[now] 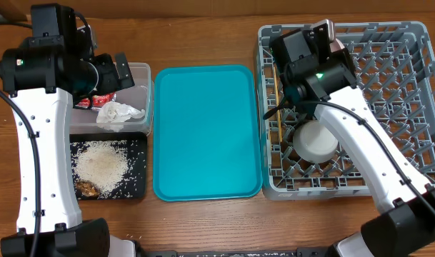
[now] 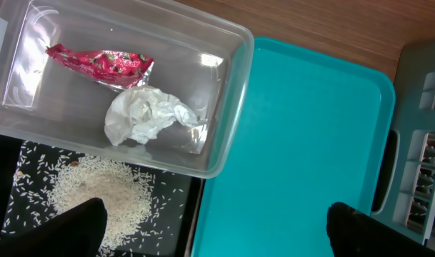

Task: Sort waste into correct bins and load items into the dishwasher
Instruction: 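Lift plate with right gripper and carry it over the rack, then lower plate upright into rack slots beside the bowls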

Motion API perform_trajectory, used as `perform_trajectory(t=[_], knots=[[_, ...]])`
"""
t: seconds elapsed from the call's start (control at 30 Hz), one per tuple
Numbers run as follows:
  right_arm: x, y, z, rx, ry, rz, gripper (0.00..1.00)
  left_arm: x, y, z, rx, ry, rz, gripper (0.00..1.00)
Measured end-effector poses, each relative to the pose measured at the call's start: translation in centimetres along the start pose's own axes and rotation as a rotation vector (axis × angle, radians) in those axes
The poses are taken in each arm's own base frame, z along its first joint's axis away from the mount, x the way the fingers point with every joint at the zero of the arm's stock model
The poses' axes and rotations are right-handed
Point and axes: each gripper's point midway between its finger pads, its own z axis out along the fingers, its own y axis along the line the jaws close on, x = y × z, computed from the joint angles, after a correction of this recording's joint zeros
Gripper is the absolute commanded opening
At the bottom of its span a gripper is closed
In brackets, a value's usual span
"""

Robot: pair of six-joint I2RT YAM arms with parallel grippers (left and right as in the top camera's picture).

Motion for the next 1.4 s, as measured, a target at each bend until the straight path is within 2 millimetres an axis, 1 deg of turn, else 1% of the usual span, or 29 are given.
perform_trajectory(t=[0.23, 0.4, 0.7, 1.03, 1.4], knots=[[0.2, 1.9, 0.2, -0.082, 0.015, -0.015, 0.04, 0.0, 0.0, 0.0, 0.000, 0.000, 0.000, 1.00], [0.4, 2.5, 0.1, -0.119, 0.021, -0.020, 0.04, 0.0, 0.0, 0.0, 0.000, 0.000, 0.000, 1.00], [0.6, 2.6, 0.1, -0.127, 0.027, -0.028, 0.04, 0.0, 0.0, 0.0, 0.000, 0.000, 0.000, 1.00], [0.5, 1.9, 0.2, -0.082, 0.022, -0.026, 0.04, 0.0, 0.0, 0.0, 0.000, 0.000, 0.000, 1.00], [0.4, 1.7, 0.2, -0.074, 0.021, -0.026, 0.04, 0.0, 0.0, 0.0, 0.000, 0.000, 0.000, 1.00]])
